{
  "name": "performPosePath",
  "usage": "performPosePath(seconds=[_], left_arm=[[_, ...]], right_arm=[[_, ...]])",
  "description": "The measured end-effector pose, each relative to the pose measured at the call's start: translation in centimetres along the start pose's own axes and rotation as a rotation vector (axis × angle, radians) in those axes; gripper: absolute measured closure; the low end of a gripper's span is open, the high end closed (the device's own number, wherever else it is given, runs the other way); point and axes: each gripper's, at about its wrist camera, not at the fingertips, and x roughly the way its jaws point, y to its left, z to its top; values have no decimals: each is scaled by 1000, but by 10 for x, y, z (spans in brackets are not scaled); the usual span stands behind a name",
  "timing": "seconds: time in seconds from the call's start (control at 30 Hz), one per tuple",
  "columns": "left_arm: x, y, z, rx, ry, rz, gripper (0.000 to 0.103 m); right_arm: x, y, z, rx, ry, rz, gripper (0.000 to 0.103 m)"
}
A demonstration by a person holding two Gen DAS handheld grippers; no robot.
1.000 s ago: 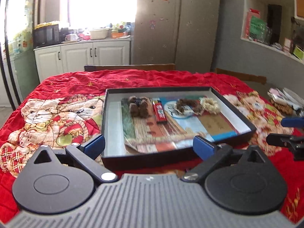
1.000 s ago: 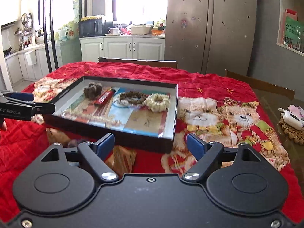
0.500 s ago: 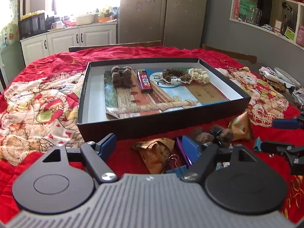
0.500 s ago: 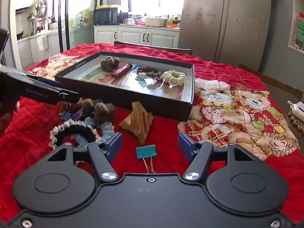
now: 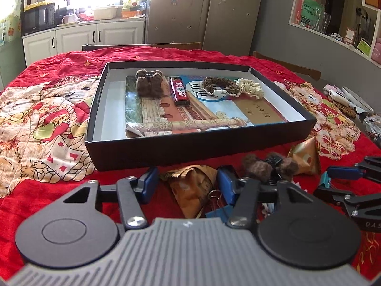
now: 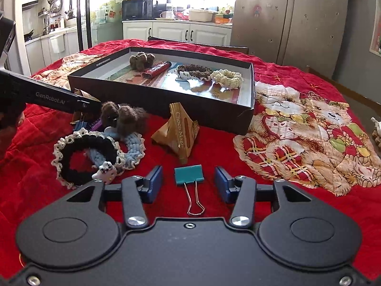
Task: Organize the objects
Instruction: 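Withdraw both open grippers from the box toward the remaining items, then grasp the brown paper pyramid with the left gripper while the right gripper grasps a blue binder clip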
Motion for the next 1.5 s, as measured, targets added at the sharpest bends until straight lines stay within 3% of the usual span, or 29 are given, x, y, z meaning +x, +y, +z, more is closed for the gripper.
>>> performPosePath(seconds=[0.4,0.73,1.5], left_arm=[[1,2,-3,-14,4,0,50],[0,5,-3,-35,6,4,56],[-21,9,-1,-81,-34,-27,63]], right_arm=[[0,0,-1,2,-5,17,63],[0,3,-2,-2,-10,22,77],[-17,-2,0,35,-51,15,78]])
